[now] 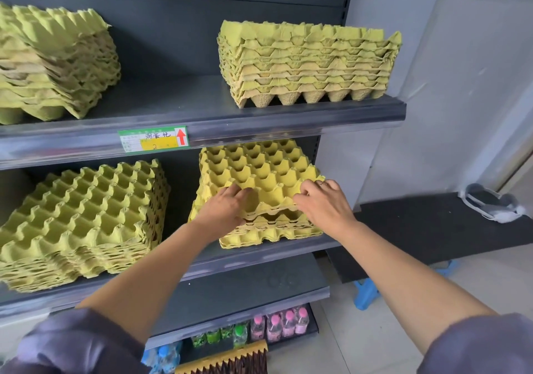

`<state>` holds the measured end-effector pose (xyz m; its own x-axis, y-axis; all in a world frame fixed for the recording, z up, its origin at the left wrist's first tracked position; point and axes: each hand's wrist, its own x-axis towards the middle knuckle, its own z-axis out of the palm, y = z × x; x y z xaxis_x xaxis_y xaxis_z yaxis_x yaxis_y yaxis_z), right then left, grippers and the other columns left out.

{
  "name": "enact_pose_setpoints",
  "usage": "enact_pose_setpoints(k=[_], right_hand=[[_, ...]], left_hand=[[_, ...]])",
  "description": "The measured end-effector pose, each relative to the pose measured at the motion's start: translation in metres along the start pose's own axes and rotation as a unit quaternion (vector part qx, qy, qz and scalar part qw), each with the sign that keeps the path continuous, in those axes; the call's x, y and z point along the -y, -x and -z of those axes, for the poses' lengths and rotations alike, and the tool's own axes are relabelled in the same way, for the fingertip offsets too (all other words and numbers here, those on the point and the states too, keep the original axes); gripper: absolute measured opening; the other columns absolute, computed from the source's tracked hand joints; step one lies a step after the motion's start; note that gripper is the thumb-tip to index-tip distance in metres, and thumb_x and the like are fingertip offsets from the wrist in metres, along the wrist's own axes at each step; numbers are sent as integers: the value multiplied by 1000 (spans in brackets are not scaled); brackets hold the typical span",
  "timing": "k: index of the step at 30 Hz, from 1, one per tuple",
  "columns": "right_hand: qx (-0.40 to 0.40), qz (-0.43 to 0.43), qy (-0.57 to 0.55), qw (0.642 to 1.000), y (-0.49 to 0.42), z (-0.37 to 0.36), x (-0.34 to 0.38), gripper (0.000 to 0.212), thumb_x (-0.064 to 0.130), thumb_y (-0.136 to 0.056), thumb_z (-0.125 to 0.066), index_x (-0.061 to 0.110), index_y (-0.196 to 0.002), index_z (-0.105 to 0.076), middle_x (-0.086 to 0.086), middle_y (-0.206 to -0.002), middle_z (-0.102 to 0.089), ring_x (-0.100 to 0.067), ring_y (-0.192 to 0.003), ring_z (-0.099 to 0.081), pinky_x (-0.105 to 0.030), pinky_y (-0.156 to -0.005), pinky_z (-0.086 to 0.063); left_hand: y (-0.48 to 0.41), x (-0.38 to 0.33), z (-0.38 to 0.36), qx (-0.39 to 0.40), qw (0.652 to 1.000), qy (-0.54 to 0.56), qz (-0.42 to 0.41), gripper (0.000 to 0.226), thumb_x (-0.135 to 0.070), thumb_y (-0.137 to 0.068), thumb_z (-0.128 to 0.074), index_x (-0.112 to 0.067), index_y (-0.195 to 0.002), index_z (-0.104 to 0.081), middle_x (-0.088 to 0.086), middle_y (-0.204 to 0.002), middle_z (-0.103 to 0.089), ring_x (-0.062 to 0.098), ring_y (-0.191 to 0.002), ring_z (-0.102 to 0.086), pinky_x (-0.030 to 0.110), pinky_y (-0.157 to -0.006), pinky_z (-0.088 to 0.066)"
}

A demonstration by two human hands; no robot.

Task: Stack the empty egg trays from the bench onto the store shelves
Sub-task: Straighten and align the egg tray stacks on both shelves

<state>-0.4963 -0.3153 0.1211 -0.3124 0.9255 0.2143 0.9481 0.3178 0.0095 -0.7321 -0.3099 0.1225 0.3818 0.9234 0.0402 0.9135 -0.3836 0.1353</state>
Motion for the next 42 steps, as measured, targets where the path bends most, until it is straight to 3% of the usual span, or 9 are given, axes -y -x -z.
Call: enact_pose_setpoints(k=[6, 8, 14, 17, 25, 30, 36, 39, 42], right_hand=[[-55, 25, 5, 998, -9, -8, 28, 10, 17, -84, -57, 10, -92, -56, -3, -90, -49, -23, -81, -44, -35, -74, -33], [-2, -2, -21, 1000, -13, -9, 35, 9, 16, -87, -55, 13, -95, -54, -2, -94, -47, -23, -84, -45, -36, -78, -40], [116, 11, 8, 993, -16, -18, 32, 36, 9, -92, -46, 21, -124, -56, -12, -127, -49, -24, -80, -47, -28, -64, -37], [92, 18, 18, 995, -19, -16, 33, 38, 6, -90, -49, 20, -125, -56, -8, -114, -52, -24, -83, -51, -27, -64, -36], [99, 15, 11, 995, -9, -35, 30, 36, 8, -92, -46, 16, -127, -47, -9, -125, -48, -30, -103, -55, -38, -85, -48], [50, 5, 57, 997, -3, -44, 18, 61, 37, -89, -59, 27, -142, -31, -4, -141, -35, -28, -130, -35, -47, -106, -28], [11, -60, -5, 998, 7, -59, 9, 85, 60, -79, -61, 28, -148, -23, -7, -151, -20, -33, -135, -27, -51, -107, -32], [-13, -145, -122, 982, 5, -59, 6, 79, 61, -85, -50, 24, -149, -23, -10, -154, -17, -35, -136, -25, -49, -104, -36], [-3, -279, -283, 917, -7, -62, 4, 69, 52, -94, -42, 21, -151, -18, -12, -155, -17, -34, -139, -25, -47, -108, -31]], left_hand=[[-2, 31, 6, -7, 998, -62, 14, 73, -32, -91, -58, -29, -150, -14, -2, -153, -25, 21, -141, -25, 38, -115, -25], [-3, 37, 2, -1, 997, -76, 24, 69, -31, -93, -55, -32, -149, -16, -4, -154, -24, 21, -142, -22, 39, -116, -23], [0, 50, -19, 72, 995, -53, 54, 57, -27, -97, -48, -36, -147, -23, -6, -157, -14, 25, -143, -18, 41, -116, -22], [0, 50, -23, 48, 997, -40, 54, 55, -23, -98, -45, -35, -147, -24, -5, -158, -14, 28, -142, -21, 40, -116, -22], [0, 51, -24, 61, 995, -59, 51, 64, -37, -96, -48, -33, -149, -14, -5, -159, -7, 24, -145, -14, 40, -118, -7], [3, 54, -31, 36, 990, -126, 49, 85, -49, -86, -59, -34, -149, -6, -1, -158, -8, 26, -145, -6, 51, -116, -2], [4, 66, -45, -95, 987, 76, 107, 84, -72, -76, -51, -31, -145, -29, 8, -151, -27, 34, -140, -19, 50, -114, -19], [-3, 71, -43, -124, 920, 295, 225, 78, -73, -79, -37, -25, -141, -38, 13, -146, -33, 36, -135, -27, 48, -109, -24], [-12, 73, -43, -125, 837, 425, 321, 60, -38, -92, -55, -18, -144, -33, 16, -143, -34, 36, -127, -39, 44, -105, -34]])
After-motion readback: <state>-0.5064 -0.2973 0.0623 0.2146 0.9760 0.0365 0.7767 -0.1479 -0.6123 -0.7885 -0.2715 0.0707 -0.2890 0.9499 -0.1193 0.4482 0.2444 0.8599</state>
